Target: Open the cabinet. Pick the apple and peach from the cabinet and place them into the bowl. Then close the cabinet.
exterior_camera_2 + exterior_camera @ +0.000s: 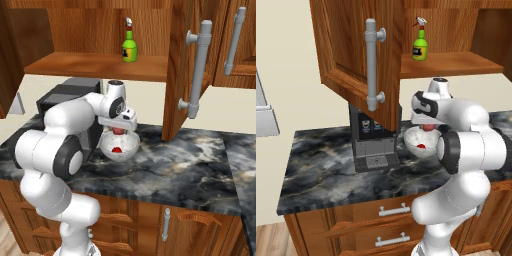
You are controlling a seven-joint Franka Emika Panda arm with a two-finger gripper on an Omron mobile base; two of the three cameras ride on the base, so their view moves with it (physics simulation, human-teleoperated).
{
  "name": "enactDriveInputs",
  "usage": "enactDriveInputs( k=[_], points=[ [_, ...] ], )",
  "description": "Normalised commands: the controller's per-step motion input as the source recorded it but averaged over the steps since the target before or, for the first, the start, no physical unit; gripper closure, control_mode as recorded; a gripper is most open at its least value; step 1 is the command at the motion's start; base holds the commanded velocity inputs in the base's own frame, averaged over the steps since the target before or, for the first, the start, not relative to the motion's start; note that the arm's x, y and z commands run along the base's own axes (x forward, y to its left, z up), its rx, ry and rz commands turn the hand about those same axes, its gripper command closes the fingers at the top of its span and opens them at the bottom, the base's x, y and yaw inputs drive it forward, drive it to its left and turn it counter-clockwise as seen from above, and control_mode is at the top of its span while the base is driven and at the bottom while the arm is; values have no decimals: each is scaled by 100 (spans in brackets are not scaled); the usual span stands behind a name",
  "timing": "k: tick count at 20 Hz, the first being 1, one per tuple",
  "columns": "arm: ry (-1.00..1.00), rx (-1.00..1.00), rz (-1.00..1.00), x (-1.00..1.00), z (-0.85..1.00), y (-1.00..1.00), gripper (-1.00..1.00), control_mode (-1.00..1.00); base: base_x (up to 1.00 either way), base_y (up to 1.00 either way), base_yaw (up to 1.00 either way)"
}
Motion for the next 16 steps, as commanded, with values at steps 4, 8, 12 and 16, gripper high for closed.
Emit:
enactDriveInputs(
  k=[4,8,12,16],
  points=[
    [0,0,0,26,-18,-18,100,-100,0,0,0],
    [0,-2,0,40,-19,-9,100,-100,0,0,0],
    [0,-2,0,43,-22,-4,100,-100,0,0,0],
    [0,-1,0,39,-17,-4,100,-100,0,0,0]
  ],
)
